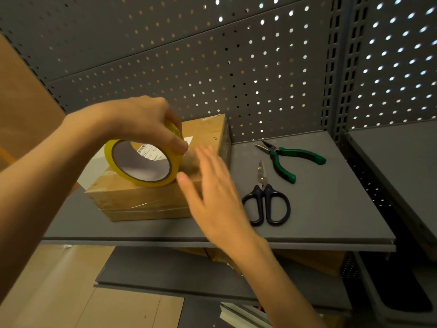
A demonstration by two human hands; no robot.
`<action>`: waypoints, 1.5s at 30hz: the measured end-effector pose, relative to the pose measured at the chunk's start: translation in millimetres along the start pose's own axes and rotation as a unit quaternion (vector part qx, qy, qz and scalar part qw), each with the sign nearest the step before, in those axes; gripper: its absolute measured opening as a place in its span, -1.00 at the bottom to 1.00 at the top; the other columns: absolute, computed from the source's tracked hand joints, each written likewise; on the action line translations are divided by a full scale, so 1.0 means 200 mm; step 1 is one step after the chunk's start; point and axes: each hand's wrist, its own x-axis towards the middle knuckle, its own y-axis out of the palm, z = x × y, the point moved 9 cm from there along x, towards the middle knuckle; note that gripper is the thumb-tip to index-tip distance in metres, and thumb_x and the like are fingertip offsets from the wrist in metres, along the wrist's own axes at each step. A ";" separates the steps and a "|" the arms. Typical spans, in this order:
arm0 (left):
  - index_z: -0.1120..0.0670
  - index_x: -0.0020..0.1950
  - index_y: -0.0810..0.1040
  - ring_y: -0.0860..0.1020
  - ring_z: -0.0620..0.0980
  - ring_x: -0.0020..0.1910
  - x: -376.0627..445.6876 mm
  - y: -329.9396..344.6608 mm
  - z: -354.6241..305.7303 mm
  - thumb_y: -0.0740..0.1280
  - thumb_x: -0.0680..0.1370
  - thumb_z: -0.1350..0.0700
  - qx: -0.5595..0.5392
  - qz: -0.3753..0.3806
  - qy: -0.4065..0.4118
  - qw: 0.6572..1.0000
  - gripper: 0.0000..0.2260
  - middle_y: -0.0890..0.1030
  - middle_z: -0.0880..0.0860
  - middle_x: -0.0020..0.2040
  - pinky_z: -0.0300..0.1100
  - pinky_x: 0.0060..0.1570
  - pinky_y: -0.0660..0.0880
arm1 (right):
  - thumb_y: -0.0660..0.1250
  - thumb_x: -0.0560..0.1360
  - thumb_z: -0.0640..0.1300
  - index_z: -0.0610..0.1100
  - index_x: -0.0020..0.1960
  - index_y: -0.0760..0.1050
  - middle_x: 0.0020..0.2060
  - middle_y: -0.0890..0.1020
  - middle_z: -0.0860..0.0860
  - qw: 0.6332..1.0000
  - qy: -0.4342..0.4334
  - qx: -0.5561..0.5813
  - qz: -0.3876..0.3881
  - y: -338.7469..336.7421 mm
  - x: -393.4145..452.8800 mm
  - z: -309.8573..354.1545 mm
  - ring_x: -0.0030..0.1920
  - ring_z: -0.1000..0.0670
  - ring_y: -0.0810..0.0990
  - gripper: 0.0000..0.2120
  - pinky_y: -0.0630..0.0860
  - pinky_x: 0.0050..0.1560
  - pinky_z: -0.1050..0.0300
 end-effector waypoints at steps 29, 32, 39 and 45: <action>0.08 0.16 0.54 0.50 0.07 -0.14 -0.03 0.03 0.12 0.45 0.33 -0.16 0.040 -0.033 -0.016 0.998 -0.50 0.58 0.10 -0.07 -0.10 -0.14 0.46 | 0.08 0.61 0.03 -0.13 0.53 -0.18 0.53 -0.12 0.01 0.988 0.020 -0.149 0.038 0.07 0.03 -0.04 0.50 0.11 -0.21 -0.36 -0.22 0.42 0.28; 0.02 0.12 0.54 0.46 0.04 -0.18 -0.04 0.03 0.10 0.41 0.35 -0.17 0.054 -0.051 0.008 0.997 -0.57 0.54 0.04 -0.15 -0.14 -0.22 0.36 | 0.03 0.62 0.06 -0.14 0.53 -0.17 0.53 -0.11 -0.01 0.978 0.016 -0.201 0.057 0.07 0.03 -0.03 0.51 0.09 -0.20 -0.38 -0.26 0.37 0.29; -0.11 0.06 0.55 0.43 0.00 -0.13 -0.04 0.05 0.06 0.37 0.41 -0.17 0.105 -0.069 0.036 0.991 -0.72 0.49 -0.02 -0.09 -0.17 -0.22 0.35 | -0.05 0.64 0.08 -0.09 0.53 -0.10 0.53 -0.06 -0.05 0.953 0.018 -0.290 0.083 0.07 0.04 -0.01 0.52 0.02 -0.16 -0.46 -0.17 0.46 0.16; -0.16 0.01 0.56 0.47 -0.01 -0.14 0.00 0.07 0.05 0.35 0.42 -0.18 0.116 -0.053 0.057 0.990 -0.78 0.57 -0.02 -0.06 -0.14 -0.13 0.52 | -0.07 0.64 0.06 -0.01 0.53 -0.09 0.53 -0.06 -0.07 0.946 0.028 -0.309 0.096 0.08 0.04 -0.02 0.52 -0.01 -0.17 -0.50 -0.18 0.47 0.07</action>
